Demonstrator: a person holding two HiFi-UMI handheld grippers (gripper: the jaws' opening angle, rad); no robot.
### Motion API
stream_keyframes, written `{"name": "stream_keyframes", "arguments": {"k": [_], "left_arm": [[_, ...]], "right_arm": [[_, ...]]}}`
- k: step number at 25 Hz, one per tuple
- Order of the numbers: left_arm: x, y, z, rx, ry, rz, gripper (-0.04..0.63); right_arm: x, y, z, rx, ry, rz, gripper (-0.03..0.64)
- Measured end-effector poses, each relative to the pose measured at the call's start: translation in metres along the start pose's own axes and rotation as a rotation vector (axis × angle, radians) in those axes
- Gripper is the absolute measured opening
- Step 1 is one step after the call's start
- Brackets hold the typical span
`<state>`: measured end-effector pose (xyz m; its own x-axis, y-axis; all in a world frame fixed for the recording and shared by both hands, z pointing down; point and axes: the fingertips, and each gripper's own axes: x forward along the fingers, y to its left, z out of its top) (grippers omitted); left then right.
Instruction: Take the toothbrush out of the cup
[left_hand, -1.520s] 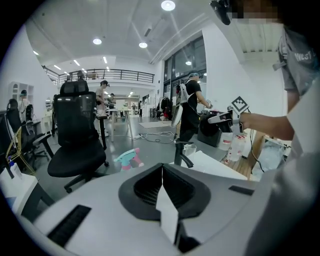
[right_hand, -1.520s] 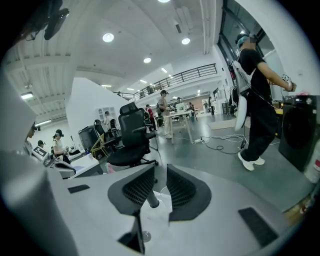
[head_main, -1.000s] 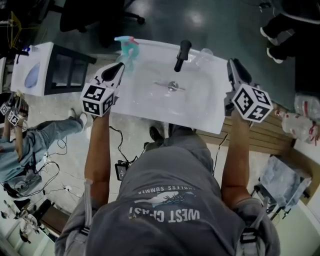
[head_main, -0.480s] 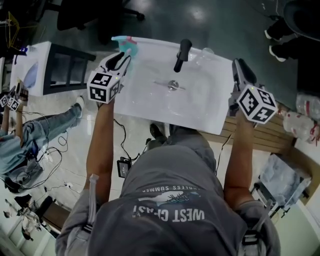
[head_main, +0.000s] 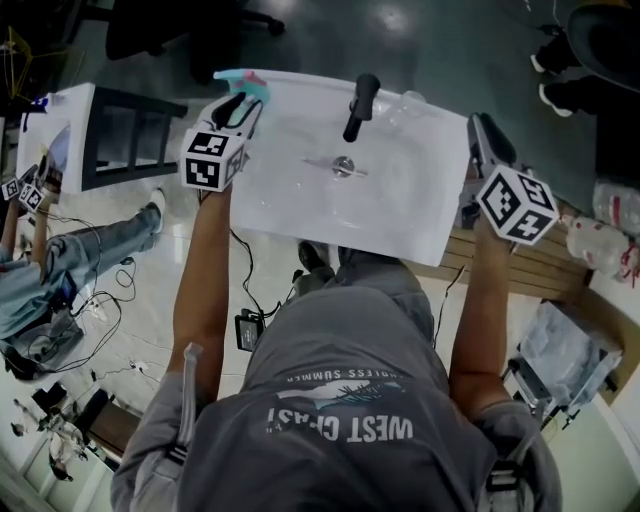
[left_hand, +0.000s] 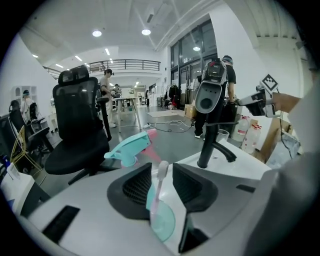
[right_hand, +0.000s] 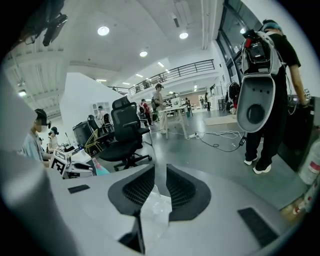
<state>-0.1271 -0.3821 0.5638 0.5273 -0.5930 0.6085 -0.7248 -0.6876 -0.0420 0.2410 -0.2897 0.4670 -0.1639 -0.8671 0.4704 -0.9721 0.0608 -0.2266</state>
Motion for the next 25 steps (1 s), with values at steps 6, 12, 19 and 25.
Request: {"name": "stream_keyframes", "arguments": {"k": [6,12,19,25], "left_arm": [[-0.006,0.007,0.007,0.034,-0.028,0.049,0.049],[-0.024,0.013,0.024,0.035,-0.094,0.085,0.048],[-0.055,0.019,0.049,0.022,-0.19,0.118,0.048],[-0.083,0.017,0.069,-0.019,-0.275,0.109,0.048]], "right_arm": [[0.001,-0.002,-0.002,0.006,0.003,-0.004,0.083],[0.001,0.001,-0.005,0.009,0.003,0.003,0.081],[-0.004,0.013,-0.003,0.001,-0.009,0.017,0.08],[-0.013,0.022,0.002,-0.016,-0.02,0.015,0.08]]}}
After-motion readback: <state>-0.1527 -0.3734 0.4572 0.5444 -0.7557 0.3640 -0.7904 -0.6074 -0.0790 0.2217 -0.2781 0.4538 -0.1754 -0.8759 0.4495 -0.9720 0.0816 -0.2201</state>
